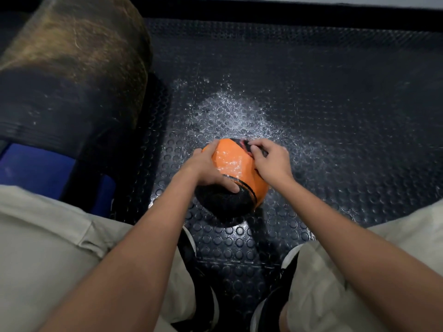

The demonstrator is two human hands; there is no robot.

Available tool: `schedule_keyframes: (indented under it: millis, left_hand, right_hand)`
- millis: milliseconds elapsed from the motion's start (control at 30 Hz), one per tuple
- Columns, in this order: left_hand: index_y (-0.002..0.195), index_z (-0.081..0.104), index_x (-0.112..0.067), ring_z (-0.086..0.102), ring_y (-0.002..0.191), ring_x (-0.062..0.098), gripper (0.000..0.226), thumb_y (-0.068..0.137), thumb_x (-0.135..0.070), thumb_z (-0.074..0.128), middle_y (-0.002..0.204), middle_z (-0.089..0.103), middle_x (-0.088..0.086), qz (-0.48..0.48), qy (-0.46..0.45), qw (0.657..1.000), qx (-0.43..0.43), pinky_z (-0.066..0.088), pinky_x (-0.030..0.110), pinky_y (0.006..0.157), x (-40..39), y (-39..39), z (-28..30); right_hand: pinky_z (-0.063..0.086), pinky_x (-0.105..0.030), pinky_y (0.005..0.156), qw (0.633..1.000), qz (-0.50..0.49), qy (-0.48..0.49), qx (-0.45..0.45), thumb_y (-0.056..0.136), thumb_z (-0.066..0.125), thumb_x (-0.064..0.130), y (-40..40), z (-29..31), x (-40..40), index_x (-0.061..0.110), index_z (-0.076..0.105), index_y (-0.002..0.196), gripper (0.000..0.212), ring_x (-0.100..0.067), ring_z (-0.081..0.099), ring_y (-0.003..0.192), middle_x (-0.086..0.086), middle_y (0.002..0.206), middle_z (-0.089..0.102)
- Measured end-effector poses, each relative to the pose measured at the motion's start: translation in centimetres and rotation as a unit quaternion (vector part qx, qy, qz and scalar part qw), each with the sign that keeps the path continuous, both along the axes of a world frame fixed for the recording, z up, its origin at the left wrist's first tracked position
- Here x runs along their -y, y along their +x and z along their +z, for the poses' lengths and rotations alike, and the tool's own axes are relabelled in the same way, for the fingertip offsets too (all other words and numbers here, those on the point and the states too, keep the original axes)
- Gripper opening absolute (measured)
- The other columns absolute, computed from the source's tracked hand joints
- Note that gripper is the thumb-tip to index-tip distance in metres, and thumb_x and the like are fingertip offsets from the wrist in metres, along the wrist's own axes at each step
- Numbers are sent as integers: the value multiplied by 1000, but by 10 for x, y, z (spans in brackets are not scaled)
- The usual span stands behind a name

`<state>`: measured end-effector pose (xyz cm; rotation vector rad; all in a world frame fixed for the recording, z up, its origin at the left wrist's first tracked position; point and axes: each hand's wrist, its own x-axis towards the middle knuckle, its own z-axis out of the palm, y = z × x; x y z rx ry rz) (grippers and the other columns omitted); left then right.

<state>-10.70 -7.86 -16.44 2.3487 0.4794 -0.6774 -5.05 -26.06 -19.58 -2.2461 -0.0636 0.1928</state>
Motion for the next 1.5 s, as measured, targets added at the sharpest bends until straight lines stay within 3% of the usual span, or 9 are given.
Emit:
schedule_keyframes:
  millis: [100, 200, 267, 367, 533, 733, 1100, 1300, 1500]
  left_hand:
    - [156, 1, -51, 27, 146, 37, 153, 37, -54, 98, 162, 17, 6, -12, 5, 1000, -3, 35, 54, 113, 3, 0, 1]
    - [156, 1, -51, 28, 147, 35, 155, 36, -51, 99, 163, 14, 5, -26, 13, 1000, -7, 37, 51, 112, 5, 1, 2]
    - [156, 2, -51, 33, 144, 34, 155, 36, -49, 100, 160, 19, 6, -28, 16, 999, -10, 40, 48, 111, 3, 2, 1]
    - [155, 1, -52, 34, 142, 34, 154, 37, -50, 100, 157, 22, 6, -22, 13, 1000, -9, 41, 49, 112, 0, 1, 2]
    - [155, -2, -53, 24, 148, 38, 157, 34, -55, 98, 164, 11, 5, -22, 8, 1000, -12, 34, 57, 113, 1, -2, 1]
    - [154, -2, -53, 28, 146, 37, 161, 30, -51, 100, 161, 15, 7, -37, 21, 999, -30, 39, 54, 112, -3, 1, 3]
    - [153, -3, -56, 25, 148, 36, 161, 30, -51, 100, 164, 9, 5, -46, 23, 998, -24, 36, 57, 114, -1, 1, 2]
    - [155, -3, -52, 23, 149, 32, 159, 35, -47, 101, 164, 10, 3, -41, 13, 999, -16, 35, 53, 116, -6, -3, 2]
    - [159, 6, -29, 27, 149, 28, 161, 31, -46, 102, 166, 19, -1, -5, -9, 1000, 16, 29, 50, 119, -1, -5, 2]
  right_hand:
    - [47, -22, 67, 992, -105, -8, -77, 101, 57, 24, 4, -8, 13, 31, 71, 107, 18, -15, 67, 91, 7, 106, 72]
    - [39, -10, 59, 995, -87, -10, -52, 101, 57, 25, -1, -3, 2, 34, 71, 108, 17, -11, 63, 88, 6, 111, 70]
    - [35, -9, 67, 1000, 0, -9, -21, 101, 57, 29, -5, 8, -10, 35, 71, 112, 18, -3, 51, 93, 10, 111, 67]
    - [34, -26, 84, 998, 59, -7, 2, 100, 57, 34, -7, 7, -12, 38, 70, 115, 20, -9, 38, 107, 7, 113, 67]
    - [40, -19, 56, 989, -99, 14, -110, 104, 52, 25, 1, -6, 13, 29, 67, 111, 17, -7, 56, 77, 6, 107, 69]
    - [36, -16, 71, 1000, 7, 2, -13, 101, 56, 30, -4, 3, -11, 35, 70, 112, 18, -13, 48, 106, 6, 105, 68]
    - [41, -13, 60, 996, -76, 2, -47, 101, 57, 24, -2, -4, 5, 30, 71, 106, 16, -5, 60, 81, 5, 105, 70]
    - [38, -30, 89, 998, 63, 0, -11, 99, 59, 33, -5, 4, -12, 40, 70, 112, 18, -11, 43, 108, 5, 110, 64]
    - [39, -20, 56, 994, -81, 3, -75, 102, 55, 25, 2, -7, 10, 38, 66, 99, 17, -1, 56, 75, 6, 106, 70]
